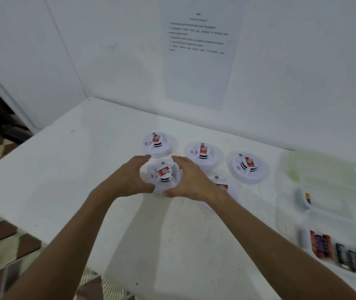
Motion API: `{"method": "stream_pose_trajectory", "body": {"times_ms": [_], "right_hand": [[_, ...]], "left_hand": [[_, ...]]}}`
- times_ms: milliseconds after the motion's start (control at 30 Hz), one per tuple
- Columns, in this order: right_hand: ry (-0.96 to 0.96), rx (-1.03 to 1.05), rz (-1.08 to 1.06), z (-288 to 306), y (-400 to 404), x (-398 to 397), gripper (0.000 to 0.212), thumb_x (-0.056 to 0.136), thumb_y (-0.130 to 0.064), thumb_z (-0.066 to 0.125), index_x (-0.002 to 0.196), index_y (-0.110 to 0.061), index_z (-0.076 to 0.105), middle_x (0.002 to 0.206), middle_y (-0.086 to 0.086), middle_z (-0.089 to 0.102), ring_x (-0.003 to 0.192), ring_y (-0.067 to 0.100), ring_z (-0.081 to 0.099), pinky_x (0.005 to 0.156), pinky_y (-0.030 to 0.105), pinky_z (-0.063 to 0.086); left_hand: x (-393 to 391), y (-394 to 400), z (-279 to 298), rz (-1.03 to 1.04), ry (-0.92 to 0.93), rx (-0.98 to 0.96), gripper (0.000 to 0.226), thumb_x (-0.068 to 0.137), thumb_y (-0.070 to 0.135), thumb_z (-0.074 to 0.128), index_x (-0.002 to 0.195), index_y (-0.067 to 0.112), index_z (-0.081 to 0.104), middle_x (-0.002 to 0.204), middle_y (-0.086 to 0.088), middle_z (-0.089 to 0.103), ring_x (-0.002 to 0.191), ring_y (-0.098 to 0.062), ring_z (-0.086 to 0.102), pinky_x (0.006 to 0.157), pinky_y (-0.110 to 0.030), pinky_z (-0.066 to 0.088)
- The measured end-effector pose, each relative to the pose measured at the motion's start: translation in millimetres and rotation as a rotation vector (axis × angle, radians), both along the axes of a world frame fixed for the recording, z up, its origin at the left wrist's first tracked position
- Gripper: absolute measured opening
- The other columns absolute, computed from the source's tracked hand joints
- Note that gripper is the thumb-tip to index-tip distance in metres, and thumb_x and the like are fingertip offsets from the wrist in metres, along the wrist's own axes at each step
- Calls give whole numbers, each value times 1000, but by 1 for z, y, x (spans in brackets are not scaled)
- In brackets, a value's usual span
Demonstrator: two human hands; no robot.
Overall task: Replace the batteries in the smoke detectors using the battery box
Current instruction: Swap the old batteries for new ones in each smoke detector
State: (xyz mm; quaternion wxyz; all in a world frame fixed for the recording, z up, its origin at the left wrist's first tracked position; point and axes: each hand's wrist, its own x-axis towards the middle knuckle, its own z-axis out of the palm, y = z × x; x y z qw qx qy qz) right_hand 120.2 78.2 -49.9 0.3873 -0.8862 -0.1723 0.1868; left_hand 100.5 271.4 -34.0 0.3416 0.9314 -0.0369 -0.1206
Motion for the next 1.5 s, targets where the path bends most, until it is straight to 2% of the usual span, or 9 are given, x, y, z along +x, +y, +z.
{"method": "stream_pose_trajectory", "body": {"times_ms": [100, 200, 367, 567, 733, 900, 1067, 1267, 1500], "right_hand": [[-20, -16, -15, -13, 7, 2, 95, 59, -36, 91, 139, -13, 44, 133, 3, 51, 119, 13, 47, 107, 30, 41], [-23, -11, -23, -17, 4, 2, 96, 66, -21, 92, 145, -10, 38, 142, 5, 50, 128, 18, 47, 96, 18, 33], [-51, -30, -32, -17, 1, 8, 98, 65, -24, 92, 145, -4, 39, 145, 12, 49, 135, 26, 45, 106, 25, 33], [-76, -6, 39, 3, -23, 9, 116, 67, -24, 89, 156, -31, 15, 139, 2, 39, 126, 15, 39, 97, 27, 40], [-104, 150, -14, 29, -72, -1, 104, 64, -18, 88, 143, -45, 25, 134, -2, 43, 119, 17, 52, 96, 38, 55], [-45, 310, -82, 41, -119, -24, 98, 61, -7, 89, 135, -32, 30, 119, -13, 55, 110, 6, 59, 88, 28, 58], [-3, 549, -128, 45, -145, -49, 98, 58, 4, 85, 138, -20, 33, 133, -3, 53, 125, 18, 55, 90, 33, 55], [-40, 569, -150, 44, -158, -59, 100, 61, 14, 85, 144, -14, 37, 139, 2, 52, 130, 21, 52, 96, 35, 53], [-93, 483, -161, 38, -163, -67, 106, 60, 5, 91, 147, -19, 35, 144, -3, 50, 132, 11, 50, 102, 30, 51]], "left_hand": [[0, 1, -5, -61, 30, 41, 52, 67, 11, 81, 110, 23, 54, 106, 14, 47, 95, -10, 45, 73, -19, 38], [0, 1, -9, -72, 64, 79, 61, 65, 20, 82, 117, 11, 52, 113, 6, 47, 106, -12, 43, 73, -10, 39], [2, -2, -19, -54, 18, 29, 64, 52, 39, 76, 110, 17, 62, 108, -2, 62, 101, -19, 57, 88, -40, 51], [-4, -12, -3, -40, -57, -267, 76, 68, 13, 85, 133, 31, 49, 115, 13, 65, 99, -9, 65, 79, -28, 58], [-10, -41, 26, -58, -84, -557, 85, 71, 20, 78, 144, 32, 37, 117, 5, 69, 103, -16, 68, 84, -29, 57], [-13, -80, 33, -108, -88, -501, 60, 85, 13, 71, 131, 44, 47, 117, 11, 64, 102, -6, 65, 88, -26, 55], [-16, -109, 45, -258, 120, -683, 61, 81, 23, 74, 136, 34, 49, 116, 0, 71, 105, -18, 69, 92, -32, 54], [-13, -118, 50, -289, 44, -616, 64, 75, 2, 80, 130, 28, 58, 109, -3, 73, 93, -25, 71, 85, -39, 58], [-10, -125, 53, -349, -5, -476, 65, 66, 12, 84, 122, 36, 62, 105, 5, 72, 85, -22, 70, 73, -30, 59]]}}
